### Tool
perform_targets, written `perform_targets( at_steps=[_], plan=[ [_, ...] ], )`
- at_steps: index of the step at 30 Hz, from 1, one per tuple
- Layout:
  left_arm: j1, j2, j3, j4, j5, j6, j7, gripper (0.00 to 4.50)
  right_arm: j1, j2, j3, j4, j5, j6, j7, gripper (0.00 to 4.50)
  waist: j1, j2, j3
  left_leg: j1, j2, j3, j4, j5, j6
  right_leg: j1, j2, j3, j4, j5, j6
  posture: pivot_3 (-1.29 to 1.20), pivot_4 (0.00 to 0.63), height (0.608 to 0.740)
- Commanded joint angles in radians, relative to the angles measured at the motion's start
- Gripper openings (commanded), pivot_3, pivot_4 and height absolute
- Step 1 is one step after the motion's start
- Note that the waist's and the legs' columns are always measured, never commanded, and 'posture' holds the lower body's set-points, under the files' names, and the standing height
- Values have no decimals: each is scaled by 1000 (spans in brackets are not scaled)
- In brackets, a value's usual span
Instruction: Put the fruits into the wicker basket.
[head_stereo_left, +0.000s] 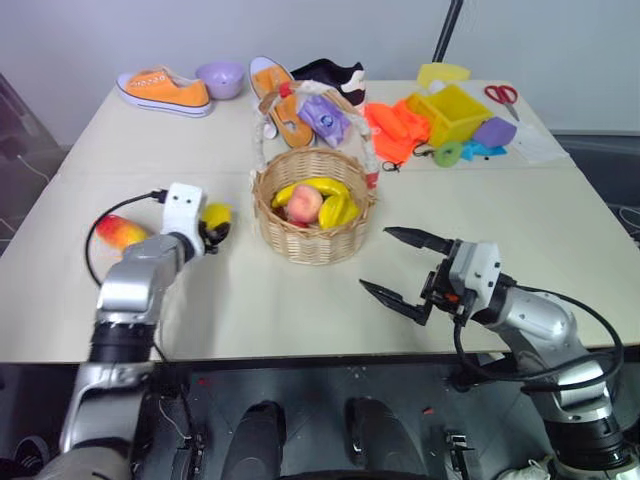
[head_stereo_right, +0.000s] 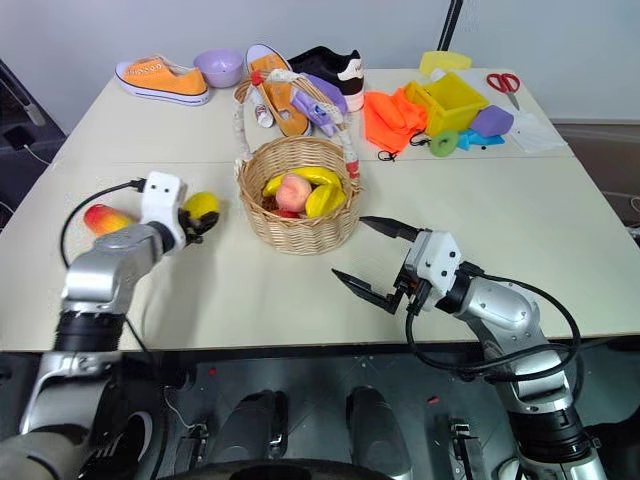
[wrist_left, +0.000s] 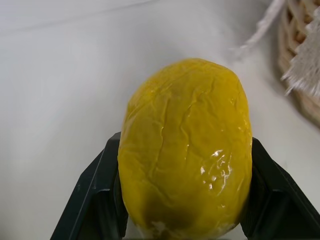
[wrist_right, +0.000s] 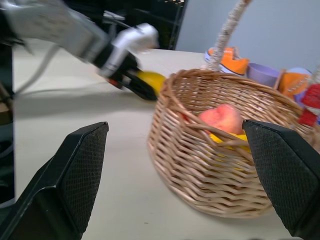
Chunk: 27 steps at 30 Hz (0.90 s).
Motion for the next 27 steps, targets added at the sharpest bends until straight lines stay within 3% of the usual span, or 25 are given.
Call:
perform_targets(
  at_steps=[1,5,9,13,17,22,27],
  plan=[
    [11,9,98,-183,-100,69,-22,2153,-21,14,-43,15,13,-30,-17,4500,7,0,0,0,0,0,1,0,0,0,-1,0,0,0,-1,0,150,740],
    [7,22,101,-293,-167,134,-58,2153,-29,24,-28,23,8,-33,-14,4500,7,-1,0,-1,-2,0,3,0,0,3,-3,0,-2,-2,-3,0,150,740],
    [-97,-73,20,-341,-224,151,-50,2153,-26,27,-43,31,14,-37,-12,4500,8,-1,0,0,-2,0,4,0,0,3,-2,0,-1,-1,-3,0,150,740],
    [-197,-180,-83,-245,-175,108,-12,2153,-25,40,-41,30,1,-40,-35,4500,4,-1,0,0,-3,0,4,0,0,4,-2,0,-2,-1,-1,0,150,740],
    [-262,-229,-147,-136,-141,40,-28,2153,-19,43,-40,25,-20,-53,-54,4500,-5,-1,0,1,-2,0,2,0,0,3,0,1,-1,0,0,0,150,740],
    [-290,-241,-153,-67,-134,-13,-52,4373,-2,37,-57,9,-21,-50,-76,4500,-2,-1,0,1,-1,-1,1,0,0,2,2,1,0,0,1,0,150,740],
    [-288,-221,-92,-180,-205,78,-48,4470,8,47,-54,12,-15,-40,-96,4500,1,-1,0,0,-2,-1,2,0,0,2,1,1,-1,0,1,0,150,740]
  ],
)
